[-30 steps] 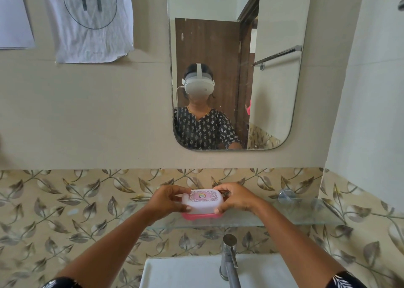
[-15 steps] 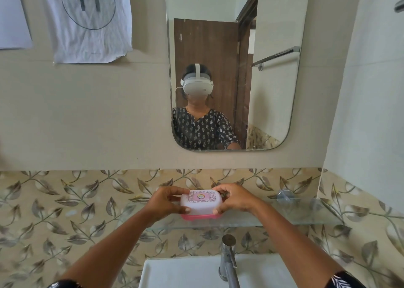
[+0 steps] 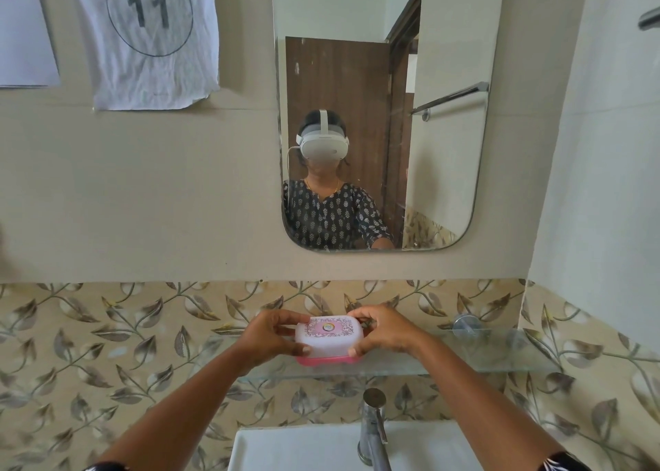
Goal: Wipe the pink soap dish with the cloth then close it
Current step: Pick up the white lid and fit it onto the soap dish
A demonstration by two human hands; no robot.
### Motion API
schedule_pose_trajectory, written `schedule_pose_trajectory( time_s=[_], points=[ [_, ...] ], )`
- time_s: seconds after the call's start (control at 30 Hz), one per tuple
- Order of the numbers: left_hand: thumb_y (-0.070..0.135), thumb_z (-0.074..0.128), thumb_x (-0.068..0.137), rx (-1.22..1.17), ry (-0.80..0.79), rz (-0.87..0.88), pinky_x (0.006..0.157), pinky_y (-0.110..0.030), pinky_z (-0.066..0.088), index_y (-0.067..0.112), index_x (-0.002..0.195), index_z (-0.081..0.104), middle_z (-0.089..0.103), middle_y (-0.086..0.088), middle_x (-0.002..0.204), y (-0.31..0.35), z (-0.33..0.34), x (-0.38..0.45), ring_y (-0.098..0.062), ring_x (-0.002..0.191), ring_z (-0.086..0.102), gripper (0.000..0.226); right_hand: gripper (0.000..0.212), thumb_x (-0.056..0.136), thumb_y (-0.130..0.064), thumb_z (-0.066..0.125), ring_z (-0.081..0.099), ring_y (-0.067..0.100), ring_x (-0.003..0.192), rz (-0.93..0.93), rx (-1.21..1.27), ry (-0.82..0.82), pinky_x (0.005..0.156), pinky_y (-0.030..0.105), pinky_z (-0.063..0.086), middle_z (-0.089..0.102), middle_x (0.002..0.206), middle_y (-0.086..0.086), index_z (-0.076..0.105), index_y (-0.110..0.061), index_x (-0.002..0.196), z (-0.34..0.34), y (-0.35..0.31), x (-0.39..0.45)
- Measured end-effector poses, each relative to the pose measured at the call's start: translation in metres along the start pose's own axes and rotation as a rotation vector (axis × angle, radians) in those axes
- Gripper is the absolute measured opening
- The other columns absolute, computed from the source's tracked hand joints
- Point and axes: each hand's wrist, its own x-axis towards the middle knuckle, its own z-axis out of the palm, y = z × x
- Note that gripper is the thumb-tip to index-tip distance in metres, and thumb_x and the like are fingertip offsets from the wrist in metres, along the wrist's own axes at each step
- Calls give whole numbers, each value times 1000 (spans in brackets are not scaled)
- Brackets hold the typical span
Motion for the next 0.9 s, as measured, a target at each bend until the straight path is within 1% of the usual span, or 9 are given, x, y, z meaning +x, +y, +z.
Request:
schedule_pose_trajectory(
  time_s=[0.07,0.13,0.23,0.33,0.4,0.47,0.57,0.7,0.9],
  points=[
    [31,93,36,-7,4,6,82,-39,59,15,107,71,73,-2,105,-1,0,1,-19,97,69,77,77,39,-28,91,65,11,102,-2,-1,-1,91,41,54,71,107,-6,66,-24,112,0,1,1],
    [31,93,34,3,10,6,82,-38,59,15,107,71,74,-3,104,-2,0,1,-19,96,69,77,75,40,-27,90,65,11,101,-4,-1,1,90,41,54,71,106,-6,66,-24,111,0,1,0],
    [23,92,39,30,10,6,80,-37,59,17,107,70,73,-2,104,-2,0,2,-16,94,70,71,76,40,-27,90,65,11,101,-5,-1,2,91,41,54,71,107,-7,66,-24,112,0,0,-1],
    [8,91,51,54,16,10,77,-32,59,17,107,70,72,-3,105,-2,0,3,-15,93,69,60,78,39,-27,89,65,11,102,-6,-8,3,91,40,54,70,108,-7,65,-24,113,1,0,-1],
    [5,90,52,63,23,16,76,-31,59,16,106,70,72,-3,105,-4,0,4,-17,93,69,59,78,39,-27,89,65,11,102,-2,-9,5,91,40,54,70,107,-7,65,-24,113,1,0,-1],
    [5,91,51,83,25,24,75,-31,59,15,106,70,72,-3,104,-4,0,5,-17,93,69,59,78,39,-26,89,65,11,101,-3,-10,7,91,40,54,70,107,-7,65,-24,113,1,-1,-2],
    [4,90,52,136,23,36,74,-26,58,16,106,69,71,0,103,-3,0,5,-12,90,69,59,78,41,-25,89,64,10,101,-12,-16,12,91,39,54,70,107,-7,65,-23,115,0,-3,-3],
    [7,91,52,167,27,41,78,-29,59,17,107,68,71,1,104,-2,0,5,-14,93,68,60,75,40,-22,89,65,10,99,-16,-13,17,90,38,54,71,105,-7,66,-21,112,1,-4,-4],
    [8,90,52,196,23,40,77,-28,59,18,108,67,71,1,105,-2,1,5,-14,93,68,62,74,40,-22,89,65,11,98,-14,-45,28,89,38,55,70,105,-8,66,-21,110,2,-6,-6]
  ],
)
